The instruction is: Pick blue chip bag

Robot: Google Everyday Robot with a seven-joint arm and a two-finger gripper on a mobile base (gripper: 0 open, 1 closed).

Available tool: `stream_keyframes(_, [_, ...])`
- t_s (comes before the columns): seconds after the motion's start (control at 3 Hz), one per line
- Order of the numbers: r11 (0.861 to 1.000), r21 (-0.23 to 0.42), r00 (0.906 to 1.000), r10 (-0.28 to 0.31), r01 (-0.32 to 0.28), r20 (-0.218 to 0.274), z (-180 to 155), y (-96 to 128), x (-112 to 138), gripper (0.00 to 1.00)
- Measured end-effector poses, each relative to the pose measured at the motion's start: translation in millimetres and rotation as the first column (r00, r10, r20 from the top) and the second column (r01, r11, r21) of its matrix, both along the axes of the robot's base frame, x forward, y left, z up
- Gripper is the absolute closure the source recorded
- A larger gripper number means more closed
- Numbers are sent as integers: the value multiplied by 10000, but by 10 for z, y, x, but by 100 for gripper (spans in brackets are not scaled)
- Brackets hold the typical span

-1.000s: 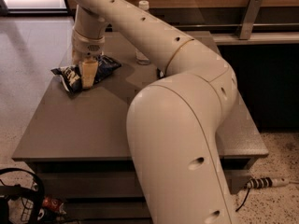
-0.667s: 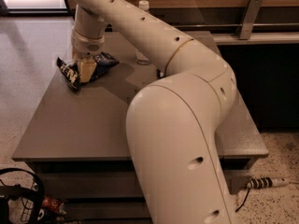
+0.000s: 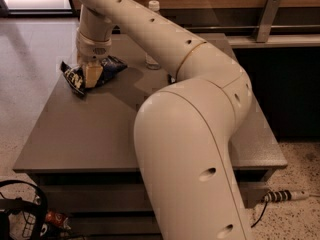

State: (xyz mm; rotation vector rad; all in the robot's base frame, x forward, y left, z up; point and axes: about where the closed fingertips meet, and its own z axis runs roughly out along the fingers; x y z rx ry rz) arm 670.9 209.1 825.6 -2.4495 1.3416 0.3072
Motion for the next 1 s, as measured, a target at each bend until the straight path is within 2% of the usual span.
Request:
stream_keyframes(0.33, [10000,2,10000,1,-1,0,5,0,0,100])
stream_keyframes(0.67, [9920,1152,9975,455,-514,539,335,-10,21,100])
stream_keyframes(1.0, [9695,2240,9881,695,-993,1374,767,-137,-8,100])
